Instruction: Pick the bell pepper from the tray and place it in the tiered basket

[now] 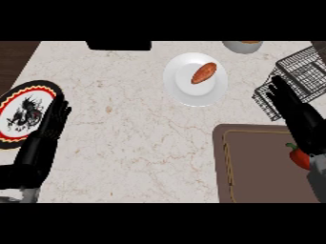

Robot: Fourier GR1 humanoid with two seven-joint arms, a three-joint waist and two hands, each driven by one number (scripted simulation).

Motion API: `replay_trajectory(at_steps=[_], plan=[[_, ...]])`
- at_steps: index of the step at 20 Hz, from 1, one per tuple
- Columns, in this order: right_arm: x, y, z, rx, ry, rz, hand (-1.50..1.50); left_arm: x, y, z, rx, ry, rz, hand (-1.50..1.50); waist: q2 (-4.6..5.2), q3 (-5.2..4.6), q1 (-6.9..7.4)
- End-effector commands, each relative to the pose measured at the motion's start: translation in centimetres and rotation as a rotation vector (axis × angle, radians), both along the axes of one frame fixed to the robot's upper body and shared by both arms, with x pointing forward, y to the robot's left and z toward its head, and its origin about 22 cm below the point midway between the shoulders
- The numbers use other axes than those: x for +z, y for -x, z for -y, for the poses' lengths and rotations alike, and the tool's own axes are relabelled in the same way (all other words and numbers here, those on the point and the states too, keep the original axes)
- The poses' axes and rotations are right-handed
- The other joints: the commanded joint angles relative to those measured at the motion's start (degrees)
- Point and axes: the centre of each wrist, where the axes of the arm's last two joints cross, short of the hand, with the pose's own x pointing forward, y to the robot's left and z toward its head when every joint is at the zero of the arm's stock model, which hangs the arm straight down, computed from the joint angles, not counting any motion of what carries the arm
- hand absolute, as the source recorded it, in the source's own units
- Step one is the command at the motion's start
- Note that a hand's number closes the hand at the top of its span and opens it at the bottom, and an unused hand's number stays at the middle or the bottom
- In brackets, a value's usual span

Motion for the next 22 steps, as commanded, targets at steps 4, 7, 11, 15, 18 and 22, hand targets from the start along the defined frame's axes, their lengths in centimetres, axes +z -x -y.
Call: replay_trajectory(at_steps=[4,7,11,15,18,22], plan=[[1.6,1.0,7.8,0.083,-0.141,0.151,1.5,2.1,-1.4,-4.6,0.161,-0.202,-0.008,0.0,2.5,-0.06,-2.14],[2.0,0.3,8.8,-0.341,-0.457,0.391,1.5,-0.3,-0.6,-4.6,0.188,-0.181,-0.084,0.0,-0.04,2.2,-9.15],[-1.1,5.6,17.8,-0.467,0.19,-0.019,-1.5,0.0,-1.8,-4.9,0.19,-0.254,-0.111,0.0,3.02,-0.16,-3.23],[1.0,6.7,21.4,-0.407,0.201,0.059,-1.5,0.5,-4.6,-4.3,0.191,-0.278,-0.102,0.0,2.62,-0.26,-2.35],[5.6,7.5,22.8,-0.252,0.374,-0.021,-1.5,0.5,-3.0,-4.1,0.161,-0.248,-0.121,0.0,2.33,-0.31,-2.1],[8.2,5.8,21.3,-0.023,0.604,-0.139,-1.5,-0.4,-4.2,-3.1,0.151,-0.26,-0.108,0.0,2.82,-0.38,-1.92]])
